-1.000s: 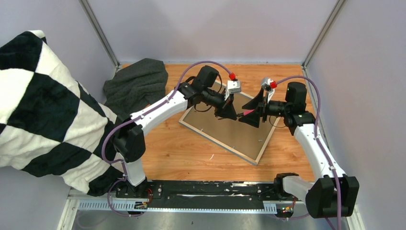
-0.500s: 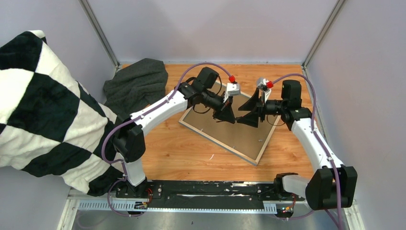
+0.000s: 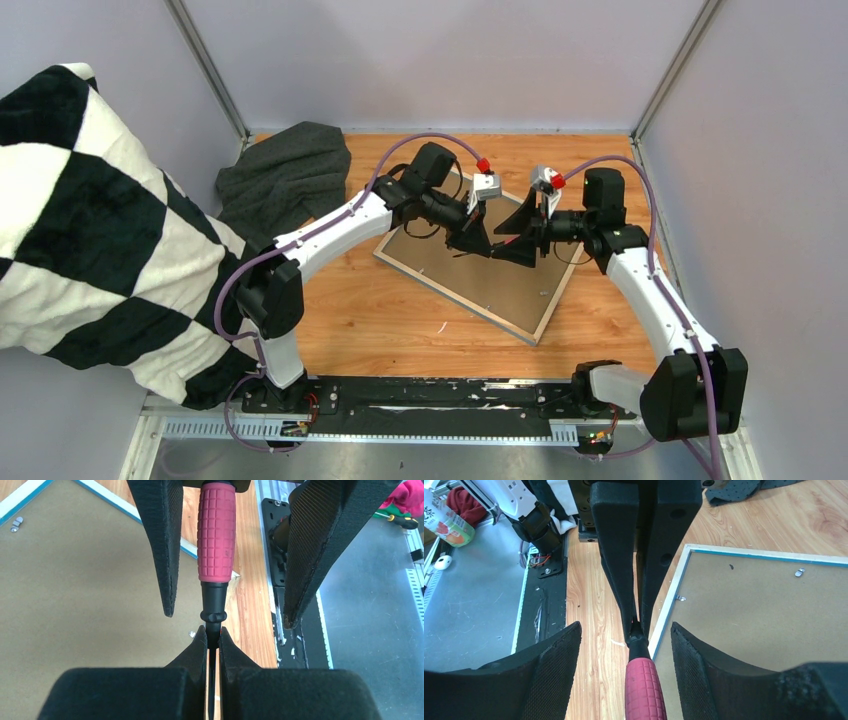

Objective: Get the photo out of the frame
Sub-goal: Adjust the screwdriver.

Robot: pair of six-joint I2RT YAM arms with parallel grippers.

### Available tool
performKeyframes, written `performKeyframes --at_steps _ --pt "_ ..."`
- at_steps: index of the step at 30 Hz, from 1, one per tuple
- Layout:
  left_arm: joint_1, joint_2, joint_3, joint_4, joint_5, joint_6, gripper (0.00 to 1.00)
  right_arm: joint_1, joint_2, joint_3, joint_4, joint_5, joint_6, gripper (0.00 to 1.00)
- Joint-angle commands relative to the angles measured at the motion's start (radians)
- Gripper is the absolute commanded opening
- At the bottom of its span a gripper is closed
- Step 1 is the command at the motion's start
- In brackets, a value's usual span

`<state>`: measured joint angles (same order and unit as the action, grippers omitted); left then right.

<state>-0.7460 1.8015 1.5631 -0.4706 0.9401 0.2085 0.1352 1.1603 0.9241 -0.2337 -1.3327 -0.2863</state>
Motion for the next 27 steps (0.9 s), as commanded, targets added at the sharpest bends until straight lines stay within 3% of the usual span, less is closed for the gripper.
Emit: performKeyframes --at_steps 1,8,16,20,27 --pt "0.007 -0.018 -0.007 0.038 0.001 -0.006 0.0 0.021 -0.006 -0.018 -0.013 0.034 -0.036 0.68" --pt "0.01 -0.028 -0.017 0.04 -0.005 0.004 0.0 0.021 -0.012 -0.034 -0.013 0.076 -0.046 0.71" --pt "0.01 -0.029 -0.016 0.041 -0.003 0.003 0.0 0.021 -0.009 -0.03 -0.013 0.048 -0.042 0.65" --pt "0.011 -0.023 -0.013 0.043 -0.001 -0.002 0.0 0.02 0.0 -0.032 -0.013 0.03 -0.044 0.54" --pt "0.011 -0.019 -0.005 0.039 0.002 -0.004 0.0 0.022 0.013 -0.031 -0.026 -0.007 -0.067 0.16"
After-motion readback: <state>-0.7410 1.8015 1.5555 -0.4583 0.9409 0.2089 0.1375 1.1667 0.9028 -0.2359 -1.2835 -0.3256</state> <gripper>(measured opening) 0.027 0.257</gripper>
